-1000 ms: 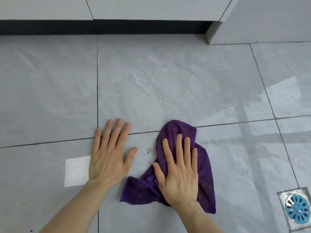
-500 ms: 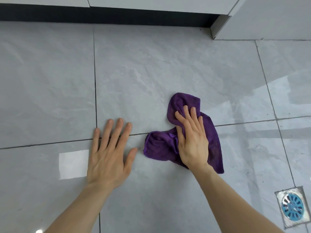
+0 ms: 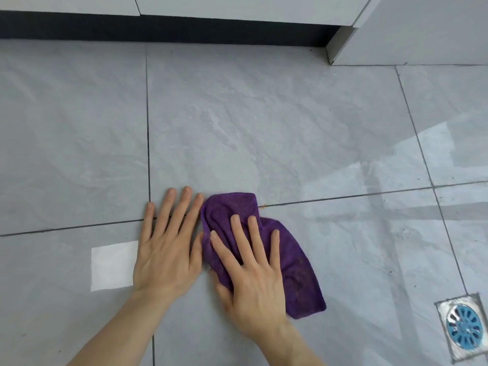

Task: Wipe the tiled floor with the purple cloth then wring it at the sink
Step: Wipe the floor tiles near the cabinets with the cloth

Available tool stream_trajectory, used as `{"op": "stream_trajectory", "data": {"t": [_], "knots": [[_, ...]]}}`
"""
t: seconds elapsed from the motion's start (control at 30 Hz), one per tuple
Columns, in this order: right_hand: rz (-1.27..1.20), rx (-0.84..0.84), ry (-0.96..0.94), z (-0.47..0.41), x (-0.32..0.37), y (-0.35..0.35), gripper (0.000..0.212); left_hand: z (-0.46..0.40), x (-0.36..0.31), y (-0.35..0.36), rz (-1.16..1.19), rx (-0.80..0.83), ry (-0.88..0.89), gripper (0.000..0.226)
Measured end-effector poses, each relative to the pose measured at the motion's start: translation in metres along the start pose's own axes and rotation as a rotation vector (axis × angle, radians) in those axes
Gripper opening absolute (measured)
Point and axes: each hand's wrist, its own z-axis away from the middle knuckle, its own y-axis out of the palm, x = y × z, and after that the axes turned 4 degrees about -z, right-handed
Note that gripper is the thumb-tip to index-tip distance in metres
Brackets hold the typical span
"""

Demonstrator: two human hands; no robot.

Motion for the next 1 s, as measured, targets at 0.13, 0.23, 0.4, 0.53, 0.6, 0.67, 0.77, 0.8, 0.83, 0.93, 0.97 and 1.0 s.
{"op": "stream_trajectory", "data": {"t": [0.13,0.23,0.4,0.53,0.6,0.67,0.77,0.8,0.83,0.93,0.97,1.0], "knots": [[0.075,0.042,0.018,-0.010,-0.007,-0.001,0.067,0.001,0.000,0.000,0.001,0.012,-0.003,0.067],[0.113,0.027,0.060,-0.036,-0.017,-0.009,0.068,0.000,-0.001,-0.001,0.005,0.025,-0.017,0.071],[0.132,-0.011,0.062,-0.102,-0.041,-0.029,0.059,-0.004,0.004,-0.003,0.026,0.038,-0.031,0.073],[0.144,-0.075,0.097,-0.144,-0.065,-0.046,0.056,-0.006,0.001,-0.007,0.039,0.029,-0.039,0.073],[0.131,-0.097,0.139,-0.161,-0.082,-0.056,0.055,-0.006,0.002,-0.007,0.035,0.022,-0.036,0.073],[0.108,-0.094,0.167,-0.164,-0.093,-0.059,0.054,-0.002,0.002,-0.005,0.030,0.036,-0.031,0.073],[0.097,-0.122,0.233,-0.157,-0.096,-0.055,0.054,-0.001,0.000,-0.003,0.025,0.046,-0.025,0.073],[0.091,-0.134,0.270,-0.155,-0.096,-0.054,0.054,-0.001,-0.001,-0.003,0.025,0.044,-0.023,0.073],[0.077,-0.147,0.309,-0.152,-0.095,-0.053,0.054,0.000,-0.001,-0.002,0.024,0.043,-0.021,0.073],[0.046,-0.187,0.385,-0.139,-0.089,-0.049,0.055,0.000,0.000,-0.002,0.024,0.037,-0.025,0.074],[0.042,-0.194,0.396,-0.133,-0.088,-0.048,0.056,0.000,0.000,-0.002,0.022,0.033,-0.026,0.074],[0.041,-0.195,0.402,-0.127,-0.086,-0.046,0.056,0.000,0.000,-0.002,0.019,0.032,-0.028,0.074]]}}
